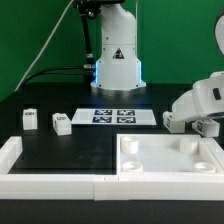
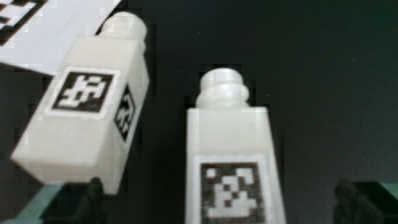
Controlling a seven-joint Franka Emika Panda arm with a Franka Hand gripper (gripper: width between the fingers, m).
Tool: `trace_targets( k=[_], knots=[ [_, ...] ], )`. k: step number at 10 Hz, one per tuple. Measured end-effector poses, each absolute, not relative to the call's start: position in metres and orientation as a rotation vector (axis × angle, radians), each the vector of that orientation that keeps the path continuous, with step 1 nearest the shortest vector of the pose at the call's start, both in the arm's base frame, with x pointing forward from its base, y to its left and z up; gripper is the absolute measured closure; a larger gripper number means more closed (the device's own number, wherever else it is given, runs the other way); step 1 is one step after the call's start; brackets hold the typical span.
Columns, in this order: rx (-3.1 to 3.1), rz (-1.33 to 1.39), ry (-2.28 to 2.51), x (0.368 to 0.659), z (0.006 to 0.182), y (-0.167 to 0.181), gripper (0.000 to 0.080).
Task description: Assemble one leg
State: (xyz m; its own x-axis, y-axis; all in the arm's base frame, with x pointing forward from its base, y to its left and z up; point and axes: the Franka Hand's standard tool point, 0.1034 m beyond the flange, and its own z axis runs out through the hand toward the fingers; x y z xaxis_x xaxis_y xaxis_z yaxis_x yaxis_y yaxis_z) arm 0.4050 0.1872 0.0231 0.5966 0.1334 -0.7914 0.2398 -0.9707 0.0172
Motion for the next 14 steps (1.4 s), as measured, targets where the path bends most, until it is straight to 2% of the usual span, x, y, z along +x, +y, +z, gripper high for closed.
trace_targets(
  k=[12, 13, 14],
  knots=[
    [2.706, -1.303, 0.289, 0.397, 0.004, 0.183, 0.015],
    [2.706, -1.303, 0.288, 0.397, 0.004, 0.183, 0.0245],
    [2.706, -1.303, 0.288, 0.397, 0.004, 0.183, 0.0245]
  ],
)
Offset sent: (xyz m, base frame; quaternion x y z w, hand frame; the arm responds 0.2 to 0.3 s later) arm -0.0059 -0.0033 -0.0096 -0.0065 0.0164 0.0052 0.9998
